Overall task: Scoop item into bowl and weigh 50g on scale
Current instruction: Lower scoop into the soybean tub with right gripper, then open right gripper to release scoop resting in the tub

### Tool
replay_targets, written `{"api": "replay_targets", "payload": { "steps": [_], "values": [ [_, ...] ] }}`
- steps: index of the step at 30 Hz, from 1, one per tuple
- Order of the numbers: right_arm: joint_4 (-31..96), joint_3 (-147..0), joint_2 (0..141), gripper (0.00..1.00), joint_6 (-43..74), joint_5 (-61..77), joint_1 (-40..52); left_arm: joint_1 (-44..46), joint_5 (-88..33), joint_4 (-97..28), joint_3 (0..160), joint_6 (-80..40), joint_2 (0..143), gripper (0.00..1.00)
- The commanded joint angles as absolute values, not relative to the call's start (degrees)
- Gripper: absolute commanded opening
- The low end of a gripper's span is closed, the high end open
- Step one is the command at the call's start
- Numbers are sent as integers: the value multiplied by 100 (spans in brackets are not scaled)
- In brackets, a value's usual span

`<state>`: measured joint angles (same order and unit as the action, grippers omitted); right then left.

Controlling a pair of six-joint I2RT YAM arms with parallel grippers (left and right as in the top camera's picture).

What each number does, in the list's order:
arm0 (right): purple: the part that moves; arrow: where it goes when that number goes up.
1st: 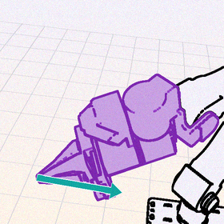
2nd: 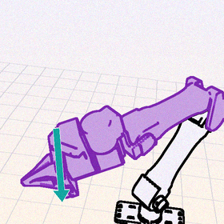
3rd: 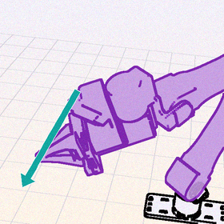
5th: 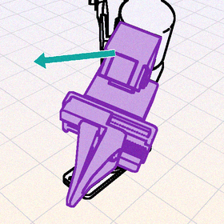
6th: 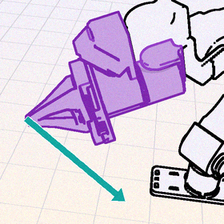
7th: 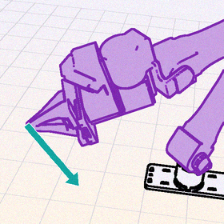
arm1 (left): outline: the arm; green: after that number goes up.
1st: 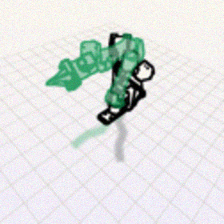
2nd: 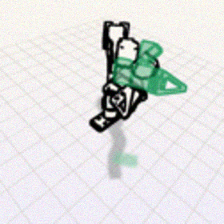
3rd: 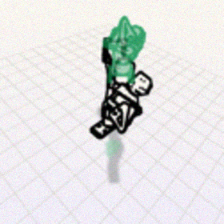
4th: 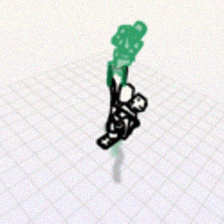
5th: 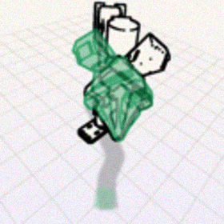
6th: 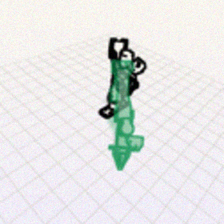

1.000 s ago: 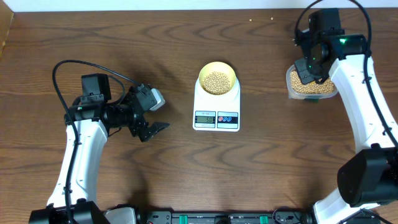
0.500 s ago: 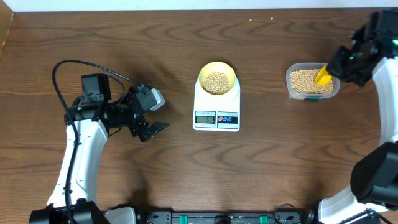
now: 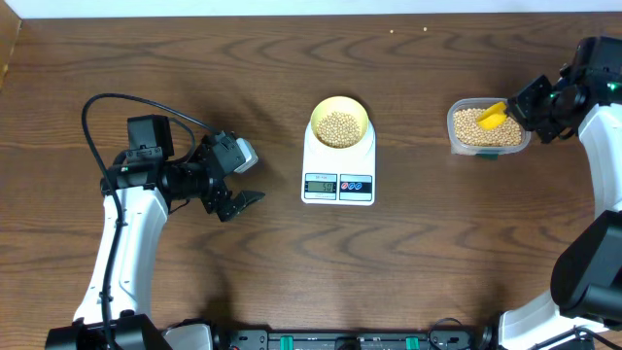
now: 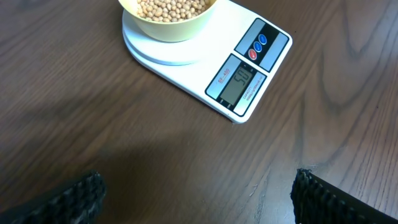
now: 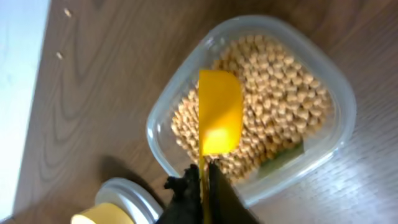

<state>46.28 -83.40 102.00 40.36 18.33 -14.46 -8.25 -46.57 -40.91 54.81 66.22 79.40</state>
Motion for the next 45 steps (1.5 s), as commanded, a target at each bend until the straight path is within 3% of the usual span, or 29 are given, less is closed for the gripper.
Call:
{"api": "replay_targets", "payload": {
  "steps": [1,2,9,14,21,35,45],
  "values": [
    [4906,-8278,10075,16,4198,1970,-1470,-845,-4687,-4108,5422,6613,7975,98],
    [5076,-8278,10075,24,4195,1968,-1494,-845,-4687,-4108,5422,6613,7975,98],
    [5704,-8278,10073,50,4195,1970,-1697,-845,-4687,-4108,5422,6613,7975,97],
    [6195,-8281,10071,61,4160,1968,-1920,-845,-4687,-4108,5422,6613,7975,98],
    [6571,-8281,10071,91,3800,1883,-2106,-845,-4687,-4108,5422,6613,7975,97],
    [6711,-8294,9496,99,3354,1203,-1979,-845,-4687,-4108,5422,6613,7975,98],
    [5712,-8294,8114,97,1068,1791,-1481,-845,-4687,-4108,5422,6613,7975,98]
  ]
}}
